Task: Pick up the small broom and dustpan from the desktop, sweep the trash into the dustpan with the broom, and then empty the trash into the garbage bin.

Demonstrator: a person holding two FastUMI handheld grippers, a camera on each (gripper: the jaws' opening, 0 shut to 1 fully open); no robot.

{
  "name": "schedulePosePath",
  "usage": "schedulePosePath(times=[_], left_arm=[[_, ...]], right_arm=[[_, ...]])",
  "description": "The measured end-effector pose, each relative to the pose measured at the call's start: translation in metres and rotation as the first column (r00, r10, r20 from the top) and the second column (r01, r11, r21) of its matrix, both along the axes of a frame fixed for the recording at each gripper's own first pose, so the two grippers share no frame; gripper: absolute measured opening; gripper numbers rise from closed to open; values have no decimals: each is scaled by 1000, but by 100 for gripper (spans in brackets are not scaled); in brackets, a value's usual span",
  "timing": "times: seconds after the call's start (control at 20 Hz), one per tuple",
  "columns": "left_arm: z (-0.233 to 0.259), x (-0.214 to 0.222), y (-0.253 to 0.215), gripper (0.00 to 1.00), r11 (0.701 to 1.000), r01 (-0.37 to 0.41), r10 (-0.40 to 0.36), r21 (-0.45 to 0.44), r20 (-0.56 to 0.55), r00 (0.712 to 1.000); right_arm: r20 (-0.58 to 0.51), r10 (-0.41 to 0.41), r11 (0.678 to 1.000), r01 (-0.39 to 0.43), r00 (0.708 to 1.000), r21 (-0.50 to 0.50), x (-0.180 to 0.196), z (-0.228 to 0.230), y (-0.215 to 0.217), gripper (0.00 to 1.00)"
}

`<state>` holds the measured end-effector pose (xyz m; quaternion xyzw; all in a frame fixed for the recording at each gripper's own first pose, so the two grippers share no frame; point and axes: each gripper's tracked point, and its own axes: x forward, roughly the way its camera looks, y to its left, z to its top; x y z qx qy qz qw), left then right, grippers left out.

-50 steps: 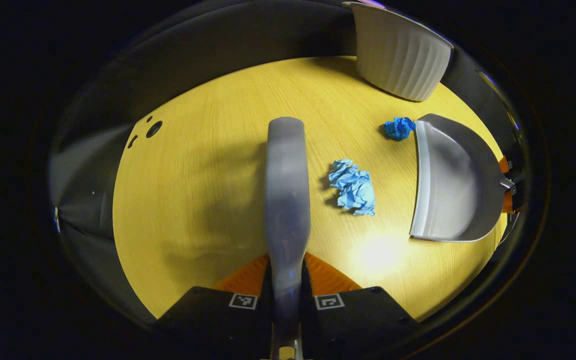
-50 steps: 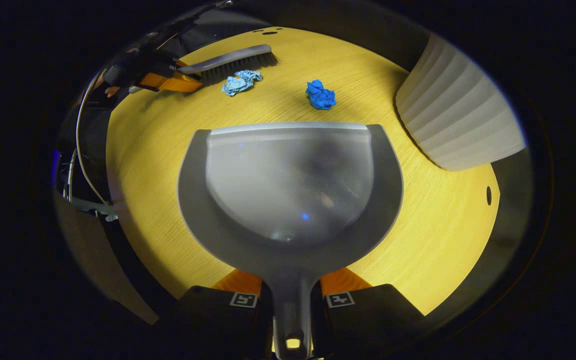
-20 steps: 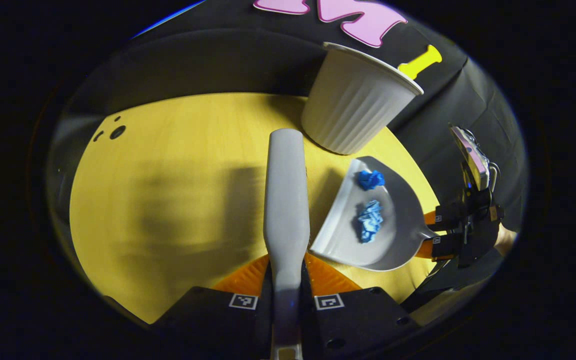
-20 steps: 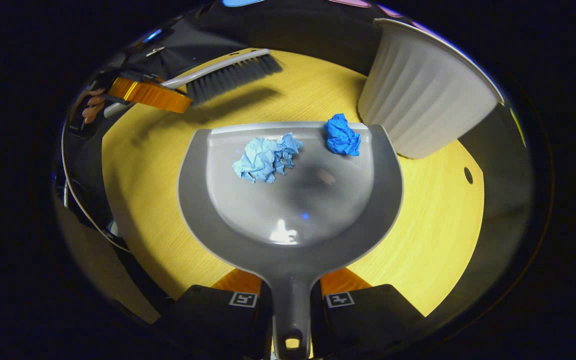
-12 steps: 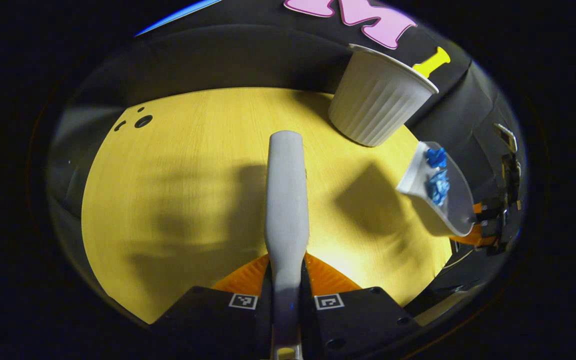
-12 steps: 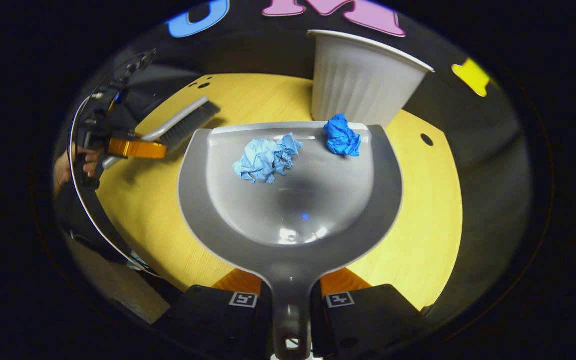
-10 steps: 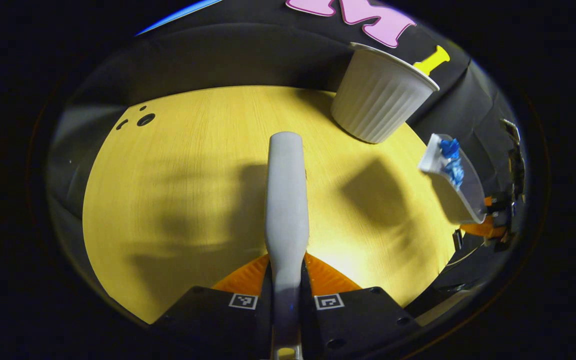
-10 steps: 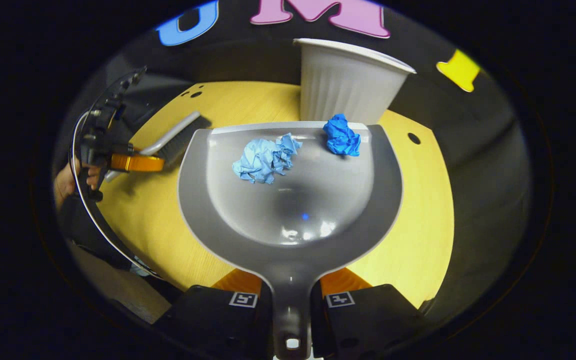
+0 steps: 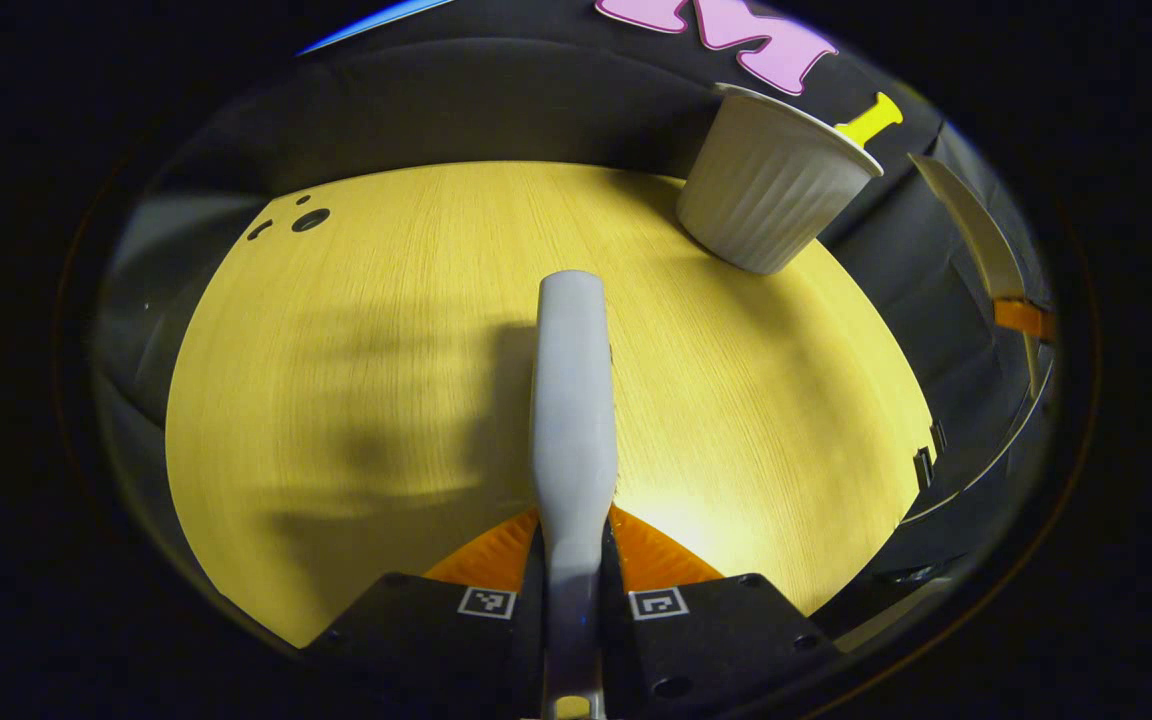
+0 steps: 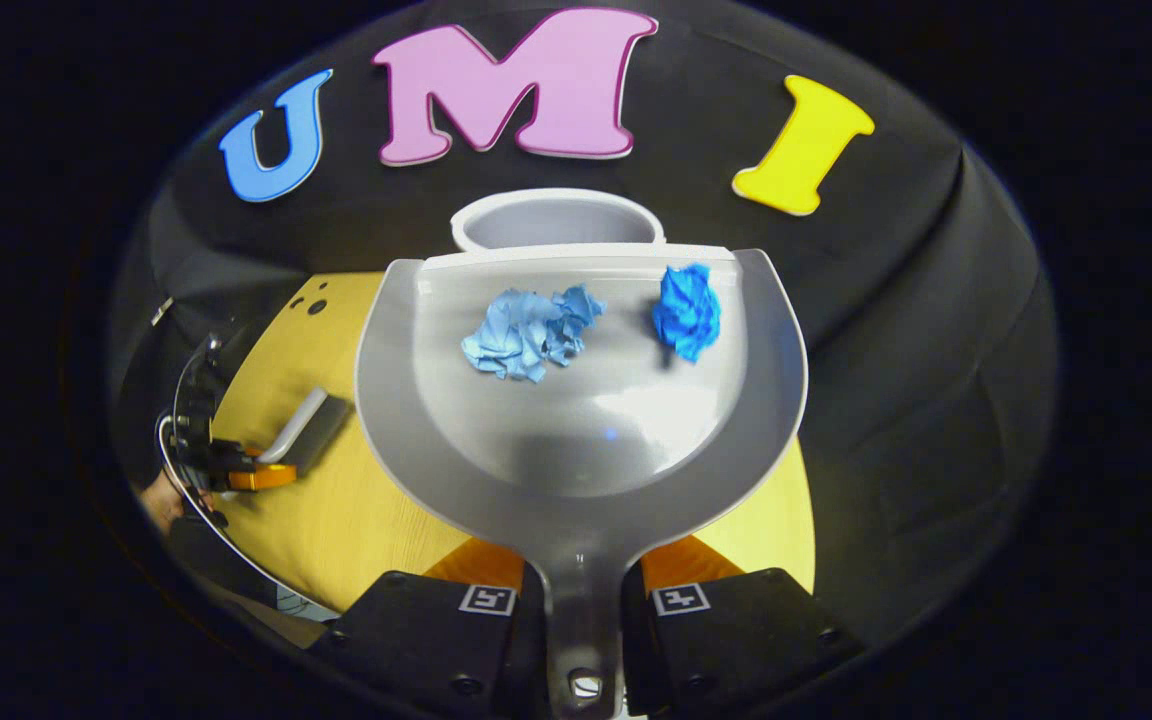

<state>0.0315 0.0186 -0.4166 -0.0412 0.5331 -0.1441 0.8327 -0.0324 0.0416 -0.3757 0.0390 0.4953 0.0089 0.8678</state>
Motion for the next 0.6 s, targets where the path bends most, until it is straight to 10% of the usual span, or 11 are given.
schedulePosePath(times=[0.35, 0.6], left_arm=[[-1, -2, 7, 27, 1000, -10, 10, -5, 5, 1000], [-1, -1, 9, 24, 1000, -12, 12, 3, 9, 1000]], right_arm=[[70, 18, 987, -6, 997, -158, 80, 48, -42, 34], [29, 158, 923, -137, 987, -360, 125, 65, -71, 34]])
